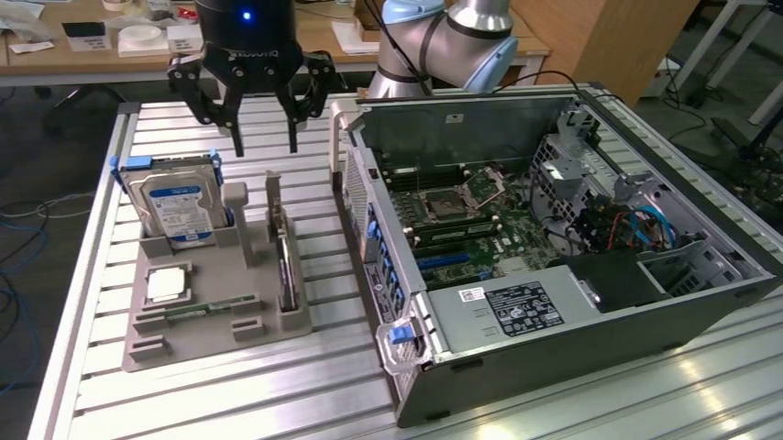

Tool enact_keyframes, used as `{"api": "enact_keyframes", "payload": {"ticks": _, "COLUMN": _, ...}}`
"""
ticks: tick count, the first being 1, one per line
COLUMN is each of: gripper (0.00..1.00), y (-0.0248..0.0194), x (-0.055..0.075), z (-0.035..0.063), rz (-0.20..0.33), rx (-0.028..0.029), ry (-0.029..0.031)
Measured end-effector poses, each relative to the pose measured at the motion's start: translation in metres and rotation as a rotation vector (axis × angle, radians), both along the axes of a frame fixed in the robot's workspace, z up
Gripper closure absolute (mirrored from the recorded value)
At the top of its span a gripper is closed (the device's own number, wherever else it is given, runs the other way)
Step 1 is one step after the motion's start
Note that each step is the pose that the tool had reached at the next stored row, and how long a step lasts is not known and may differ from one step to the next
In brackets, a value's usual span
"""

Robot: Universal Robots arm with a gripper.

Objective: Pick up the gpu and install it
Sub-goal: 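Pick up the gpu and move the gpu toward the slot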

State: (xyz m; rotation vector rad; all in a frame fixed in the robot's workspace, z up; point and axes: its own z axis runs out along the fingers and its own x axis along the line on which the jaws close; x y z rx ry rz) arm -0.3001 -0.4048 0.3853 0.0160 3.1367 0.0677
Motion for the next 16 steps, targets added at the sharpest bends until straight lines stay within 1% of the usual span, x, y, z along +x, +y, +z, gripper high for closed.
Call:
{"api": "enact_keyframes", "payload": {"ticks": 3, "gripper": 0.41, "y": -0.0011, "x": 0.0001, "z": -0.0019, "rz": 0.019, "rx": 0.0, "ry": 0.0}}
{"api": "enact_keyframes", "payload": {"ticks": 8, "gripper": 0.41, "y": -0.0046, "x": 0.0, "z": -0.0048, "rz": 0.026, "rx": 0.0, "ry": -0.0001}}
{"api": "enact_keyframes", "payload": {"ticks": 10, "gripper": 0.41, "y": -0.0053, "x": 0.0, "z": -0.0055, "rz": 0.026, "rx": -0.0001, "ry": -0.0002}}
{"api": "enact_keyframes", "payload": {"ticks": 16, "gripper": 0.41, "y": -0.0056, "x": 0.0001, "z": -0.0084, "rz": 0.026, "rx": -0.0065, "ry": 0.0}}
